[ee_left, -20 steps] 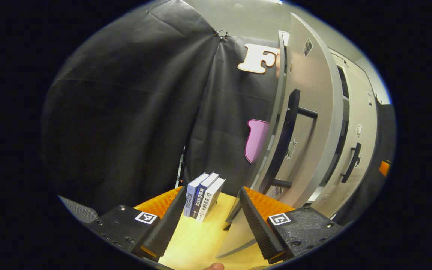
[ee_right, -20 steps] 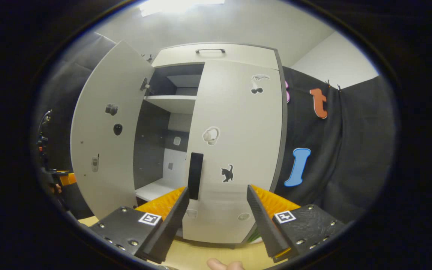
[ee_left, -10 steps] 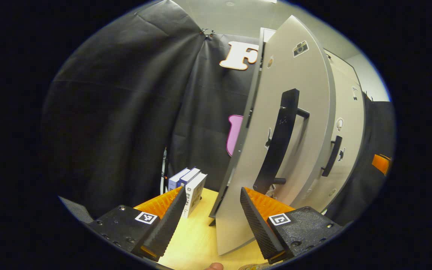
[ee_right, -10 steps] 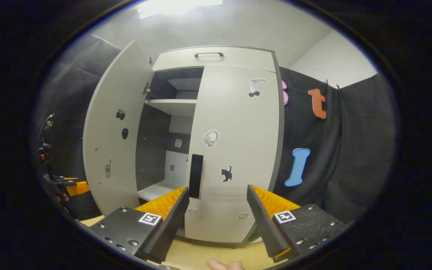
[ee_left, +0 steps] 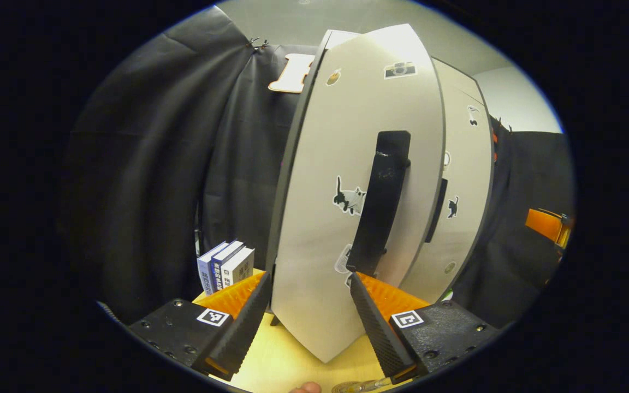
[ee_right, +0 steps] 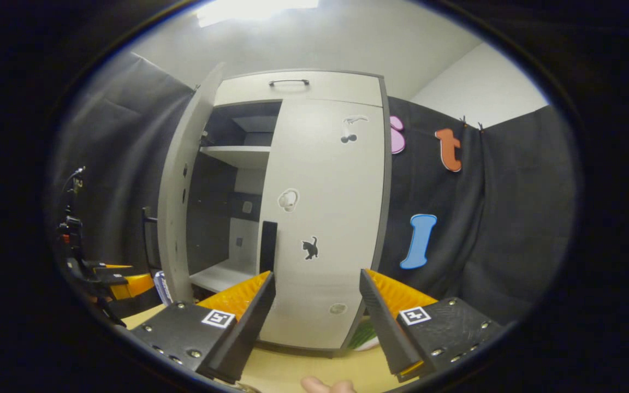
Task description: Grasp the bottle in the cabinet with the left hand and place it on the coaster, then close the right door with the right hand and the left door with the left hand.
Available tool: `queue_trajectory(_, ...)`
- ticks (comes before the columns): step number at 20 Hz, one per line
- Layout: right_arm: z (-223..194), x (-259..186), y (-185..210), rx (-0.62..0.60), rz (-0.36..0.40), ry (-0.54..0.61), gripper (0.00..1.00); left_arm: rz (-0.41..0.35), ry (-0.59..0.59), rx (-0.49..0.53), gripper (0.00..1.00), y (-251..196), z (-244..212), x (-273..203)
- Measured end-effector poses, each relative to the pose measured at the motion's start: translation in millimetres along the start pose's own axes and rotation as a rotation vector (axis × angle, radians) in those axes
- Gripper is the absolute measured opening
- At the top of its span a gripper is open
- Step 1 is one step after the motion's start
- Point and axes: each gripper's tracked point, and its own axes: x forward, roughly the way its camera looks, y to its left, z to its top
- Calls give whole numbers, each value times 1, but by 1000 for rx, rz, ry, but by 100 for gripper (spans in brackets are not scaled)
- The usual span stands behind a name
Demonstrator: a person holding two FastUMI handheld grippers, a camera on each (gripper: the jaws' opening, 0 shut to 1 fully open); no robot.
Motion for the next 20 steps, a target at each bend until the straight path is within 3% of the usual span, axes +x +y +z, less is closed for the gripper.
queue_trajectory(20,-1,-20,-16,22,-9,2,94,-39,-31,42,93,-27,16,-13)
